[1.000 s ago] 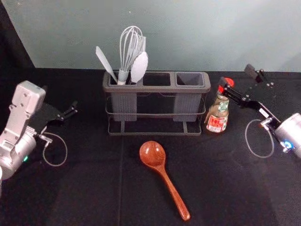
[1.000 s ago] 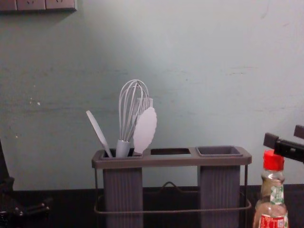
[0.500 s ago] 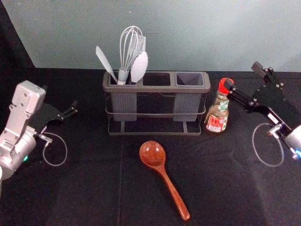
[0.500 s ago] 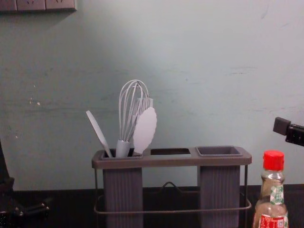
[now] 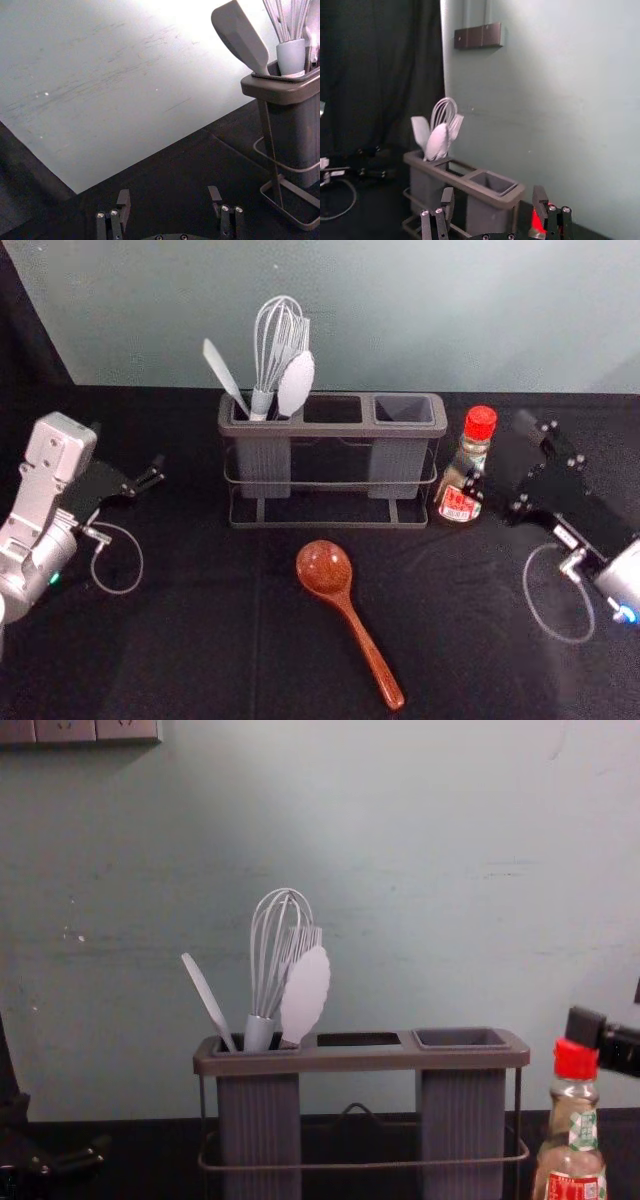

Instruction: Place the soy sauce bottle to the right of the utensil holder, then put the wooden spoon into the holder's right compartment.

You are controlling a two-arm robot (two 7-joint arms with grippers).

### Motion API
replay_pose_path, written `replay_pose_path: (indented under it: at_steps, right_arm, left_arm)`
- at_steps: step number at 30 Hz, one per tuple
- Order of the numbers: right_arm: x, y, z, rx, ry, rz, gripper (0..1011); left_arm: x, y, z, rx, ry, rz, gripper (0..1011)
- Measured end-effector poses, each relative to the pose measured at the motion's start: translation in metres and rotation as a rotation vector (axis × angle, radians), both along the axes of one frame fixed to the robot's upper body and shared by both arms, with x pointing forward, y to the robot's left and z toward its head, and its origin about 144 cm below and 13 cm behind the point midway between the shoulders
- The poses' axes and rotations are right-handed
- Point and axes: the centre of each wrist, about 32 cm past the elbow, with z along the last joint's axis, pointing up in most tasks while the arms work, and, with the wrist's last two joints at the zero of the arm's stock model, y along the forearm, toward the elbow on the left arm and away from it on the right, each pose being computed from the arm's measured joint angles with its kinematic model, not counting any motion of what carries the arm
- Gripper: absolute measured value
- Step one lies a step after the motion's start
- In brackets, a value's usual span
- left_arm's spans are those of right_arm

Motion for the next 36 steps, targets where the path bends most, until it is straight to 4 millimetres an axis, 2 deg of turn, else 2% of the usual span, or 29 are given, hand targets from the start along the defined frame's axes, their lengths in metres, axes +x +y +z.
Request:
replay_pose_path:
  at_steps: [15, 28, 36]
  right_arm:
    - [-0.017, 0.023, -0.015, -0.049, 0.121, 0.069, 1003]
    - [-0.028, 0.048, -0.016, -0.118, 0.238, 0.096, 1003]
    - [-0.030, 0.057, -0.018, -0.145, 0.276, 0.096, 1003]
  left_arm:
    - [0.000, 0.000, 0.000, 0.000, 0.000, 0.000, 1011]
    - [0.000, 0.000, 0.000, 0.000, 0.000, 0.000, 1011]
    - [0.000, 0.000, 0.000, 0.000, 0.000, 0.000, 1011]
